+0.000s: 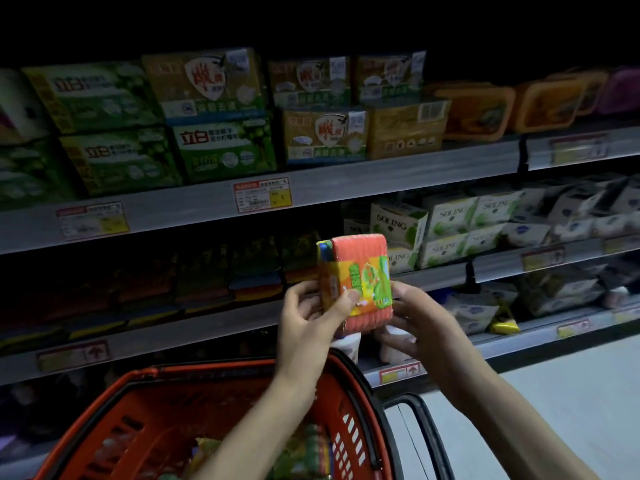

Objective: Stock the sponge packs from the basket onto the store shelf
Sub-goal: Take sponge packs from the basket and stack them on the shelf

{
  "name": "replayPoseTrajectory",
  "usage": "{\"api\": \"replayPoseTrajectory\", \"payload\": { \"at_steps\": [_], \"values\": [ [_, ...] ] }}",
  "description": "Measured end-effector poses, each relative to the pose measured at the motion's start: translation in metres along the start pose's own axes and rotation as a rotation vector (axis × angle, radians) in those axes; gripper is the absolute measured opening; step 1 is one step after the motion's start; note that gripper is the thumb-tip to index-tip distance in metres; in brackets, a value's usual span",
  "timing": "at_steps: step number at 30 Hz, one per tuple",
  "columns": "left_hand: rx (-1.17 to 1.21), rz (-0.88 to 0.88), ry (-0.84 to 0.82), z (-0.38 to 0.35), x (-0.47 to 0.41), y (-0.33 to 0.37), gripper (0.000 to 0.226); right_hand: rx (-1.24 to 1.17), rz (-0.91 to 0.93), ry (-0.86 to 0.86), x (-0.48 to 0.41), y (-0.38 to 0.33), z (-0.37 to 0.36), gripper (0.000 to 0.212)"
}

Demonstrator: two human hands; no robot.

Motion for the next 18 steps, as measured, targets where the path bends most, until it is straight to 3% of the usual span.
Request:
{"api": "replayPoseTrajectory", "payload": {
  "at_steps": [6, 11, 14, 18],
  "values": [
    [0.119, 0.157, 0.032, -0.025, -0.013, -0.015, 0.071, -0.053, 0.053, 0.088, -0.013, -0.001, 0.005, 0.043],
    [0.014, 0.118, -0.001, -0.033, -0.021, -0.017, 0.029, -0.332, 0.034, 0.168, -0.03, -0.005, 0.009, 0.055],
    [-0.111, 0.084, 0.054, -0.018, -0.03, -0.029, 0.018, -0.319, 0.068, 0.273, -0.039, -0.005, 0.016, 0.05],
    [-0.009, 0.266, 0.226, 0.003, -0.039, -0.051, 0.008, -0.284, 0.087, 0.301, -0.048, -0.004, 0.013, 0.043]
  ]
}}
Point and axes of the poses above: each hand's wrist, its own x-axis away from the middle knuckle, its own z-axis out of the back of the hand, y = z × x, the point moved 10 cm from there along -x, towards the middle knuckle, and after that the axes turned 10 degrees about y, right-handed, at the moved point
